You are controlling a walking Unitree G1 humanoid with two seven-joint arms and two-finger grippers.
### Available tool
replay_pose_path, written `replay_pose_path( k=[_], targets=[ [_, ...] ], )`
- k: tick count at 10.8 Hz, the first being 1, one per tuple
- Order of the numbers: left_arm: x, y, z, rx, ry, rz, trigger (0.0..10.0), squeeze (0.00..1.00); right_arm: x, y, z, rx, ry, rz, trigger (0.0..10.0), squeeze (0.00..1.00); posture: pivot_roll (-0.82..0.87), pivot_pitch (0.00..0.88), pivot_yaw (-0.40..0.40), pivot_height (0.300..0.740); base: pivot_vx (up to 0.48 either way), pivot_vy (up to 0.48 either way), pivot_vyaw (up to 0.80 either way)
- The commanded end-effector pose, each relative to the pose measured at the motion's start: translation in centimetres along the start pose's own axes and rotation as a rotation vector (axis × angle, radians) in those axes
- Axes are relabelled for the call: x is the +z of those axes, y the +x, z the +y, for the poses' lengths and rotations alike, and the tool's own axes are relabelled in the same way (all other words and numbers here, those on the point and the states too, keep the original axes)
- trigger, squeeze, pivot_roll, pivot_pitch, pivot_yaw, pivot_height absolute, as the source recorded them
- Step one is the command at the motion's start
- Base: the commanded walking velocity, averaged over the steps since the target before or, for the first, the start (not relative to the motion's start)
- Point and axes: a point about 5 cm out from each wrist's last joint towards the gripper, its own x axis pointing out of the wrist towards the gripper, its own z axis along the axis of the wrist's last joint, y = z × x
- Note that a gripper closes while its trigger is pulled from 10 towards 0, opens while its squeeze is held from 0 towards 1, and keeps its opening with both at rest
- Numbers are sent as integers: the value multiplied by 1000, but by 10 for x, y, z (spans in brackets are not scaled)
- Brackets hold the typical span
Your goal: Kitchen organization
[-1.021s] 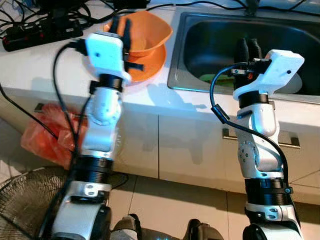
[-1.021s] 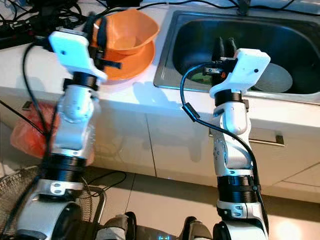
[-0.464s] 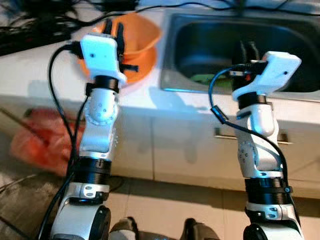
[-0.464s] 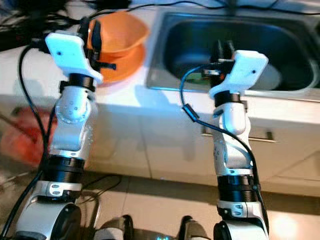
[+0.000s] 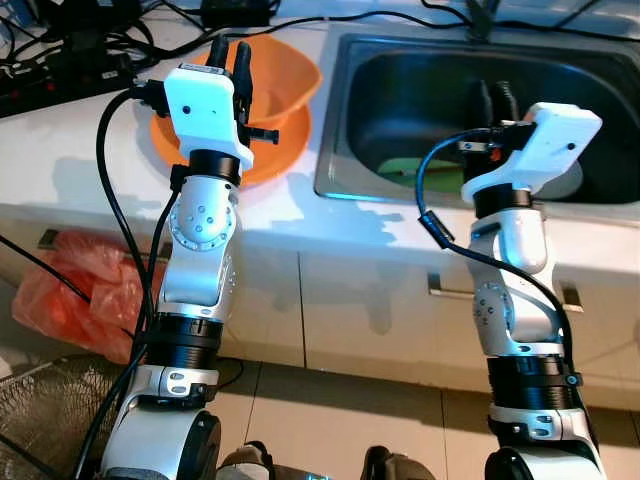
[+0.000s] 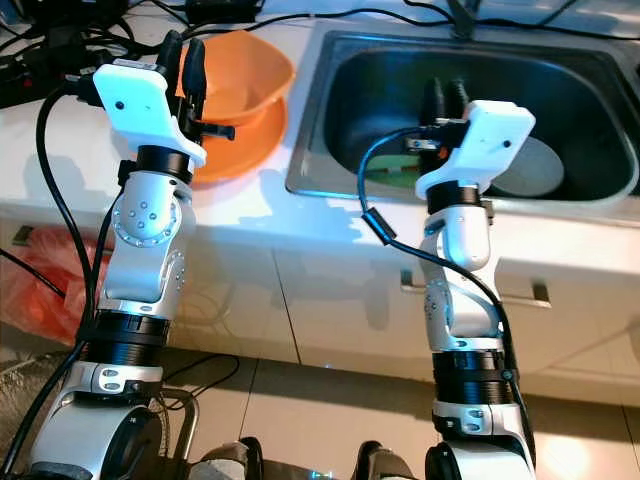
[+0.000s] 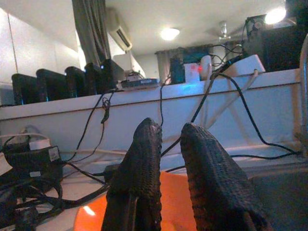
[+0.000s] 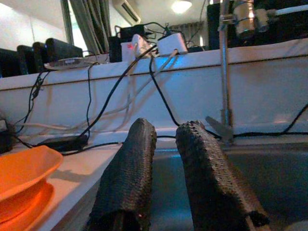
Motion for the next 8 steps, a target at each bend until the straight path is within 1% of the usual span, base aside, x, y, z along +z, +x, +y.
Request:
replay_pose_path(
  k=[1, 7, 8],
  targets=[
    [6, 2, 1, 9, 1, -23, 10000, 0, 0, 0, 1, 4, 3, -3, 10000, 0, 125, 160, 21, 740, 382, 0, 0],
    [10, 4, -1, 2, 0, -40, 10000, 0, -2, 0, 3, 10, 21, 7, 10000, 0, 128, 163, 19, 740, 382, 0, 0],
    [11, 4, -1, 2, 0, -40, 10000, 0, -2, 0, 3, 12, 21, 9, 10000, 0, 127, 165, 18, 740, 386, 0, -613]
  ],
)
